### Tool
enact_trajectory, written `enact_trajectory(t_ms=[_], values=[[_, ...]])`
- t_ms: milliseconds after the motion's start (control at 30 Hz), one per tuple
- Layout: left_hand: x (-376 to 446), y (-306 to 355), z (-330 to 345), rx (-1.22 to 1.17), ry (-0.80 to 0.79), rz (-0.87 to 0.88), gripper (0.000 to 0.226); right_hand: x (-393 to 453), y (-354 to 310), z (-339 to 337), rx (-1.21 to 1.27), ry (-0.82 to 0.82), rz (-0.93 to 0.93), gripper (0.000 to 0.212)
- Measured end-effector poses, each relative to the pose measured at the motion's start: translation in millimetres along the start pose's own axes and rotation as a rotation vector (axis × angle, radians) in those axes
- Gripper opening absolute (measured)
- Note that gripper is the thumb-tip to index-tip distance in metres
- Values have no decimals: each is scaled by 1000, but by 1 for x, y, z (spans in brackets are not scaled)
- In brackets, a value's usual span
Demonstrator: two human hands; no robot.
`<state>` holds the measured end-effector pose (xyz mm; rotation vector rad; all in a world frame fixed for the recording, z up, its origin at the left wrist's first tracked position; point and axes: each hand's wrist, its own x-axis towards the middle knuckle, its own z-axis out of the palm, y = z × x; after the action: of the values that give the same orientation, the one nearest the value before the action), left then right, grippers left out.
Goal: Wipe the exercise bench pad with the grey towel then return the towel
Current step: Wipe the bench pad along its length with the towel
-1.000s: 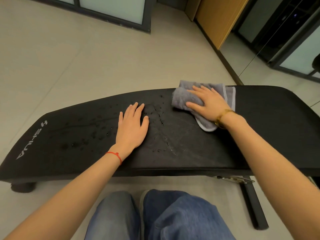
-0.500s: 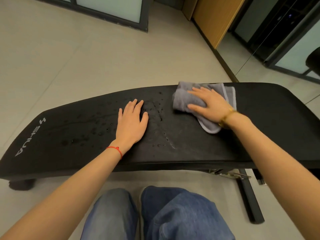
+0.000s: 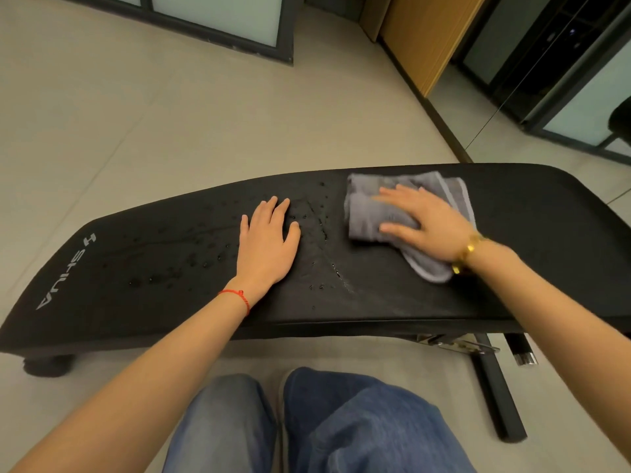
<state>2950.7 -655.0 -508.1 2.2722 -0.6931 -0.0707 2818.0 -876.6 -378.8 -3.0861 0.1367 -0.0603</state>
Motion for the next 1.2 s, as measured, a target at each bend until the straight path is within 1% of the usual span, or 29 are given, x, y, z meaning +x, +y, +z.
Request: enact_trajectory(t_ms=[67,100,133,200,300,367,400,500,567,633,667,733,867,933,967,1033,1133,1200], values=[[0,0,-1,6,-2,-3,54,45,12,6,-39,11,153,59],[0,0,-1,8,-4,-4,54,59,9,11,-65,-5,191,58],[0,0,-1,8,-3,-3,54,66,2,17,-83,-22,183,57],[-1,0,-1,8,1,5,54,52,-16,24,-68,-44,65,58],[0,-1,-1,3,5,9,54,-14,-42,19,-28,-67,-152,61],[-1,-1,0,4,7,13,53,-46,-45,13,-5,-108,-192,60],[-2,-1,0,7,7,14,53,-48,-39,8,10,-124,-189,60],[-1,0,0,5,10,11,54,-7,-13,5,2,-82,-119,62],[-1,0,0,10,9,7,54,43,0,10,-21,-23,8,64],[-1,1,-1,7,4,0,54,86,-1,21,-69,-40,129,60],[-1,1,-1,6,4,0,53,97,-7,25,-86,-60,138,58],[-1,0,0,9,9,5,53,91,-16,29,-79,-82,70,57],[0,-1,1,-1,19,13,52,-1,-39,22,-7,-60,-168,60],[-1,-1,1,2,19,11,52,-29,-43,16,26,-93,-222,61],[-1,-2,2,5,17,12,52,-26,-38,13,45,-100,-223,61],[0,-2,2,8,11,12,52,4,-23,10,56,-78,-179,61],[0,-1,1,18,9,7,53,79,-3,16,-29,-40,10,58],[-1,0,0,18,10,5,53,106,-6,26,-75,-44,100,57]])
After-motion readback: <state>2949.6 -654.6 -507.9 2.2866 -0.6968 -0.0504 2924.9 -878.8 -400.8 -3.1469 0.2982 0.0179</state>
